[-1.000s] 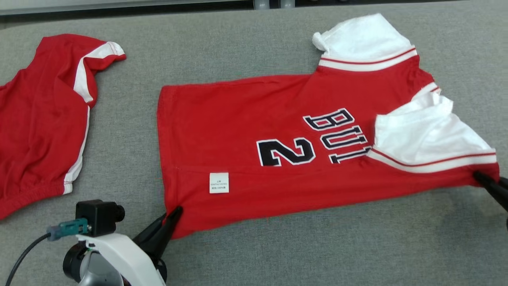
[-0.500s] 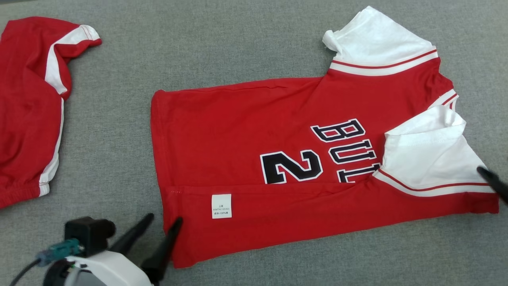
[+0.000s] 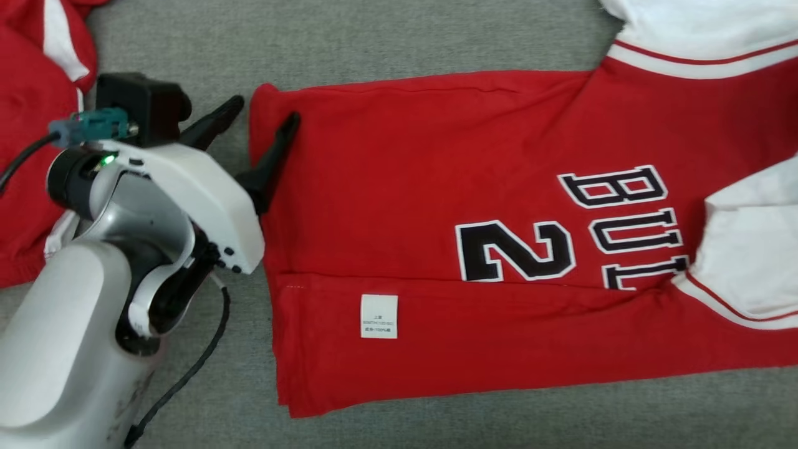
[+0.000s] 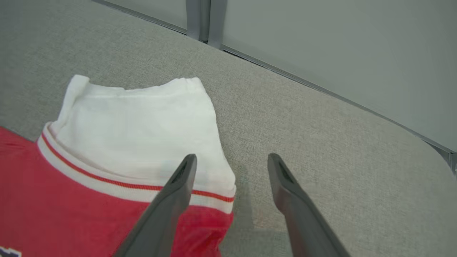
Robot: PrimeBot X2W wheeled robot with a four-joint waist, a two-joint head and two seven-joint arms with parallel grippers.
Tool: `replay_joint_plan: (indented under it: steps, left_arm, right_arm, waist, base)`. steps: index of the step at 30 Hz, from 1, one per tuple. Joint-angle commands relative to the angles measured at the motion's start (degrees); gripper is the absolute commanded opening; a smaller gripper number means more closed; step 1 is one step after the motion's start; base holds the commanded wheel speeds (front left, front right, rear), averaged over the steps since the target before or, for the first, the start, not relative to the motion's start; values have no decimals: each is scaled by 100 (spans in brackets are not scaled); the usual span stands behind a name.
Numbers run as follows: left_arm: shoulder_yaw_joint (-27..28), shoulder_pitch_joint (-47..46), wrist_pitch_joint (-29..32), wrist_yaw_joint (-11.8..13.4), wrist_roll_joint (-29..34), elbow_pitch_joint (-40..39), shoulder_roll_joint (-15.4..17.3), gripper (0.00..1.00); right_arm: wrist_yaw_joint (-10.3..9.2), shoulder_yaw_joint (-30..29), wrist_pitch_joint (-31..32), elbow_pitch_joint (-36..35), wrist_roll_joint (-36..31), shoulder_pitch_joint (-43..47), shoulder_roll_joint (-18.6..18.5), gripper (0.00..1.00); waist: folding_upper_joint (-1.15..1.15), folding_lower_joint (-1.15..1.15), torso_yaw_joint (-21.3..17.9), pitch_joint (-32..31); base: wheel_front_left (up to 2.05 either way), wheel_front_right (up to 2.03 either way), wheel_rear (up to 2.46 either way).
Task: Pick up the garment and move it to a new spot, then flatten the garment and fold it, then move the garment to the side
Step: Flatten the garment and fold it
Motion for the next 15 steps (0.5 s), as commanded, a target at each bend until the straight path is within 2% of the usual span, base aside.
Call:
replay_joint_plan:
  steps: [1, 7, 11, 12, 13, 14, 15]
  left_arm:
    - [-81, -155, 0, -83, 36, 139, -62, 100]
    - [-476, -789, -50, -420, 70, 939, -441, 100]
    - [-690, -960, -7, -590, 59, 1297, -595, 100]
    - [-723, -996, -21, -648, 37, 1347, -631, 85]
    - [-751, -1024, -57, -699, 4, 1391, -679, 30]
    - [-783, -1040, -59, -749, -18, 1426, -706, 0]
    - [-799, -1038, -95, -795, -49, 1456, -730, 0]
  right_arm:
    - [-1, 81, -21, 179, -74, -145, 74, 100]
    - [-1, 519, -255, 1270, -414, -876, 361, 100]
    - [-1, 837, -497, 1758, -362, -1084, 494, 100]
    - [-1, 884, -587, 1831, -291, -1129, 550, 100]
    - [-1, 993, -684, 1857, -183, -1183, 585, 87]
    - [6, 1106, -777, 1855, -36, -1229, 613, 0]
    - [5, 1259, -912, 1813, 159, -1251, 629, 0]
  waist:
    - [0, 0, 304, 231]
    - [0, 0, 526, 287]
    - [0, 0, 596, 288]
    - [0, 0, 598, 296]
    - [0, 0, 596, 302]
    - [0, 0, 588, 297]
    - [0, 0, 572, 274]
  base:
    - [0, 0, 0]
    - [0, 0, 0]
    - [0, 0, 0]
    - [0, 0, 0]
    - [0, 0, 0]
    - [0, 0, 0]
    - [0, 0, 0]
